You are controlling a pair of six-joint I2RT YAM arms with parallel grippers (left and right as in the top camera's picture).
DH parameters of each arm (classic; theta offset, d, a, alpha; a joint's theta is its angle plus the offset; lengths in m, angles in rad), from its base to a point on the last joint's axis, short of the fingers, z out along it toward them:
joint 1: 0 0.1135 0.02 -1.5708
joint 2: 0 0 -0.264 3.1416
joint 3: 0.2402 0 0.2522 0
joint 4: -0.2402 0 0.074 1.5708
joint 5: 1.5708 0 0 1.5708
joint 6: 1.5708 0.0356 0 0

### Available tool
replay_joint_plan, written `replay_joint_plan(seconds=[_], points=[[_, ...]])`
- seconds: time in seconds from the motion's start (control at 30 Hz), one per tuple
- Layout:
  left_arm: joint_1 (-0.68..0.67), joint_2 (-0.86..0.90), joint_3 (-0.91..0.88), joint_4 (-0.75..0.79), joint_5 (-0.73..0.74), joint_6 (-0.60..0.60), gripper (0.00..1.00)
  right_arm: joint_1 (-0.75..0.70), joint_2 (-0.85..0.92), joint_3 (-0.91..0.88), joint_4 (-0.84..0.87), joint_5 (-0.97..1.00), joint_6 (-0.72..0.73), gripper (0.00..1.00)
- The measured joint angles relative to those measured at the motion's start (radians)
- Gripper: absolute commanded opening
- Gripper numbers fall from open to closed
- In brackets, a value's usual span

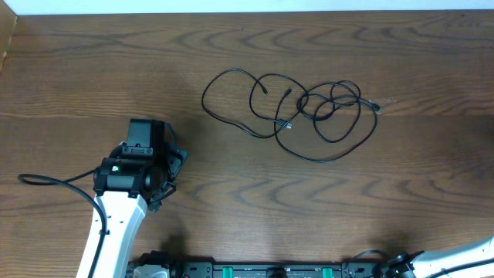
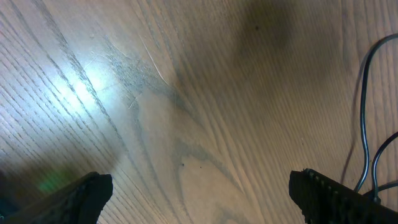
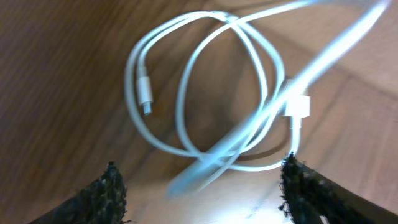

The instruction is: Untangle cables

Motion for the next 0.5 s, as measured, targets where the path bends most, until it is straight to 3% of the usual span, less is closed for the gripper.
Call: replay_joint_plan(seconds=[0.33, 0.5], points=[[0.0, 0.0, 0.0, 0.0, 0.0, 0.0, 0.98, 0.036, 0.003, 0.0, 0.101, -0.077, 0.001, 0.81], [0.0, 0.0, 0.0, 0.0, 0.0, 0.0, 0.98, 0.035, 0.089, 0.001, 0.134, -0.084, 0.005, 0.63]])
